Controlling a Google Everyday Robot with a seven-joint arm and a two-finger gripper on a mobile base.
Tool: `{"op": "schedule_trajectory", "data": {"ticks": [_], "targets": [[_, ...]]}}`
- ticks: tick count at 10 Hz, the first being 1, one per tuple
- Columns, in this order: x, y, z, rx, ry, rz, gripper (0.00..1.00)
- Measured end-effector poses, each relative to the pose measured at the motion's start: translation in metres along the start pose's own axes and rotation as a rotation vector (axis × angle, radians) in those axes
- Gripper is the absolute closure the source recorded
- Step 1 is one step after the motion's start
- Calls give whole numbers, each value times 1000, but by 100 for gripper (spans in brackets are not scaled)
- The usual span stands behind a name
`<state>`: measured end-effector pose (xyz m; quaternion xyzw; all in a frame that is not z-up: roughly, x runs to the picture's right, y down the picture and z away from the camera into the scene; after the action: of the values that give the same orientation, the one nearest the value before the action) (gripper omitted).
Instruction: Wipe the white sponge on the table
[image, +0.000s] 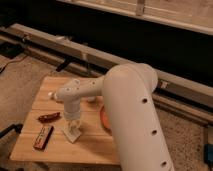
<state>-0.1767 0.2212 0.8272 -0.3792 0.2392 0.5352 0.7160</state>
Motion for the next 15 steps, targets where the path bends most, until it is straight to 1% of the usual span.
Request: {"op": "schedule_trajectory", "data": {"ticks": [1,2,4,5,6,7,8,9,10,11,13,15], "targets": [[0,-1,0,-1,-2,3,89],[-3,-4,-4,-4,-18,18,89],[-14,-29,-24,-3,-68,87,89],[-20,-39,-32,-4,-86,109,89],[-25,-44,-42,-7,-107,120,89],[-26,-48,-48,-4,-122,133,89],[-25,-50,-50,3,-128,147,89],[-25,-52,-49,12,-129,155,89],[-22,-55,-47,33,-126,164,89],[-19,-61,-44,61,-117,172,89],[-13,-69,-35,104,-95,180,89],[-5,-78,-30,128,-74,190,89]]}}
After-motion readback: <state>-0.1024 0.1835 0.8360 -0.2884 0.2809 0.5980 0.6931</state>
